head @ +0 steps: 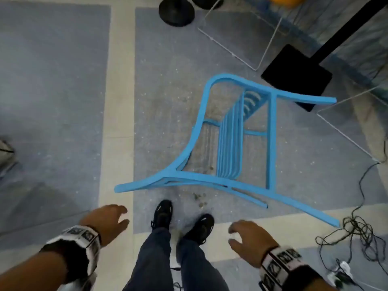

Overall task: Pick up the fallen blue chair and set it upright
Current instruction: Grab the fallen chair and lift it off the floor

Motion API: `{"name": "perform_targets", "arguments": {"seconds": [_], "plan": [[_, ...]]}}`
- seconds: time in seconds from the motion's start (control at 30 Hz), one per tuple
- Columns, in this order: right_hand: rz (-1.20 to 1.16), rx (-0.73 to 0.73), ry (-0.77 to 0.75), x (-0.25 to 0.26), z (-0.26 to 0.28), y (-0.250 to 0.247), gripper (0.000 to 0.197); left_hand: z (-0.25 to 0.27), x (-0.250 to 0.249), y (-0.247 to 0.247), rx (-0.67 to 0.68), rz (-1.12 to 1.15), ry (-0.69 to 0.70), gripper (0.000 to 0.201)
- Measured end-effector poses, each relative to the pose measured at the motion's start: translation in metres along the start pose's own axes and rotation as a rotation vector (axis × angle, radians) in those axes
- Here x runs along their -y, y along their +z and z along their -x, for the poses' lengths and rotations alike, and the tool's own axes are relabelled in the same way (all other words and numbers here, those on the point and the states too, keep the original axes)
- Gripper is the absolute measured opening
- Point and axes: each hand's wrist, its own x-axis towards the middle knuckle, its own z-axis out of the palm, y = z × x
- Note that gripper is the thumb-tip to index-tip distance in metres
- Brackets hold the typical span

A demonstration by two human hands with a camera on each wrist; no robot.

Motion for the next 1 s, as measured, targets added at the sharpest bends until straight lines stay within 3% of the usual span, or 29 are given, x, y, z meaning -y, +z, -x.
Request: {"name": "perform_targets", "arguments": {"seconds": [0.13, 0.2, 0.33, 0.5, 0.63, 0.8, 1.0], "plan": [[0.033, -0.246, -0.131, 0.041, -0.076, -0.015, 0.033, -0.046, 0.012, -0.008, -0.25, 0.137, 0.005, 0.056], [0.06, -0.314, -0.143, 0.058, -0.109, -0.015, 0.041, -0.063, 0.017, -0.004, -0.303, 0.22, -0.007, 0.063], [0.157, -0.331, -0.107, 0.081, -0.157, -0.008, 0.06, -0.088, 0.038, 0.011, -0.339, 0.309, -0.036, 0.051], [0.222, -0.296, -0.062, 0.103, -0.201, 0.0, 0.054, -0.112, 0.061, 0.034, -0.434, 0.569, -0.002, 0.033], [0.237, -0.201, -0.015, 0.115, -0.228, -0.009, 0.04, -0.133, 0.076, 0.054, -0.405, 0.752, 0.013, 0.031], [0.284, -0.169, 0.027, 0.116, -0.245, -0.014, 0.039, -0.158, 0.08, 0.074, -0.329, 0.939, 0.168, 0.03], [0.323, -0.219, 0.002, 0.118, -0.239, -0.023, 0.036, -0.155, 0.078, 0.065, -0.351, 0.911, 0.133, 0.032]]}}
